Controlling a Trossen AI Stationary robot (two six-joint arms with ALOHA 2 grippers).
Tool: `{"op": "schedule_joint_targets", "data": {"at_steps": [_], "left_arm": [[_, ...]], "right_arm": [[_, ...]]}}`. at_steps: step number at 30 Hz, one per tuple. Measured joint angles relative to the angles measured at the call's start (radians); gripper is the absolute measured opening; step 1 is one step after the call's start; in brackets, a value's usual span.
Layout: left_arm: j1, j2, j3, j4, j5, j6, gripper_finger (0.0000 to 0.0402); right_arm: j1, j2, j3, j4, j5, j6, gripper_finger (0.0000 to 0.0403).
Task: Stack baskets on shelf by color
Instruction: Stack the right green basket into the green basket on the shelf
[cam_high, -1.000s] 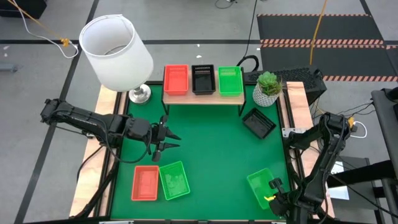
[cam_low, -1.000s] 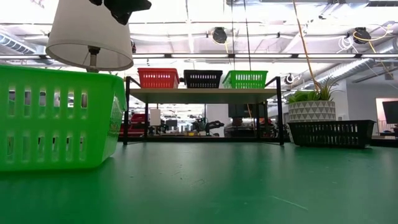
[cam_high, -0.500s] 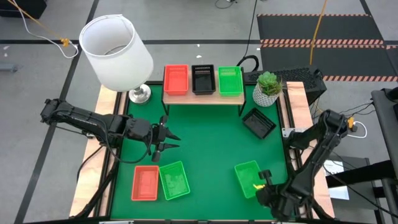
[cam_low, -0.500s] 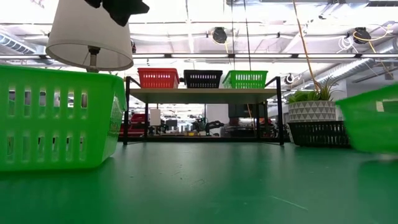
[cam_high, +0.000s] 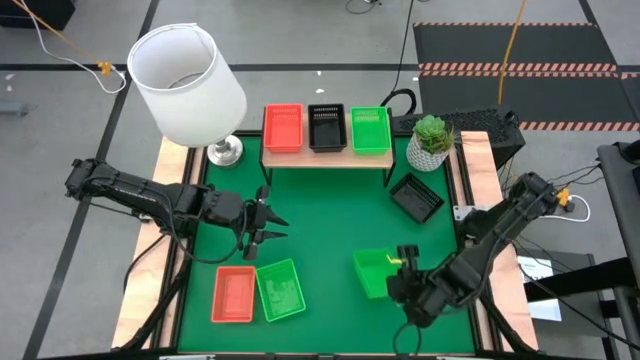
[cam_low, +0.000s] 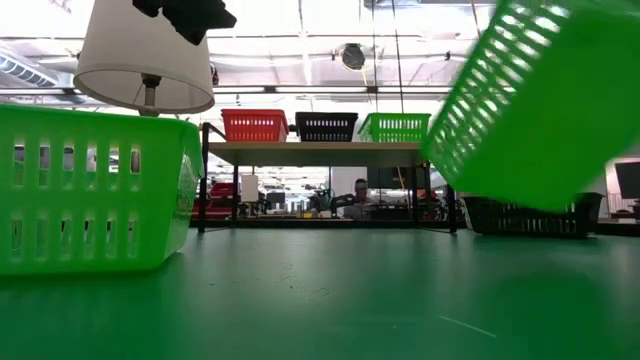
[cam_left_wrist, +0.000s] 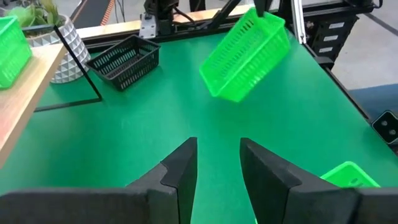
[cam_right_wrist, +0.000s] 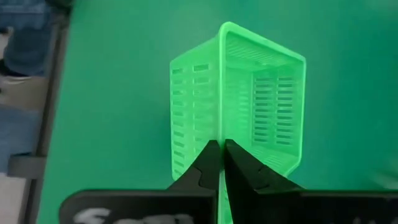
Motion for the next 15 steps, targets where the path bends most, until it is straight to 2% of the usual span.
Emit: {"op": "schedule_joint_targets", "data": {"at_steps": [6, 15], "left_arm": [[0.0, 0.0, 0.0, 0.002, 0.0, -0.021, 0.0124], [-0.006, 0.0, 0.0, 0.002, -0.001, -0.058, 0.0124]], "right_arm": [[-0.101, 0.0, 0.113, -0.135, 0.034, -0.085, 0.0001], [-0.28, 0.0, 0.187, -0.215, 0.065, -0.287, 0.0001]]}}
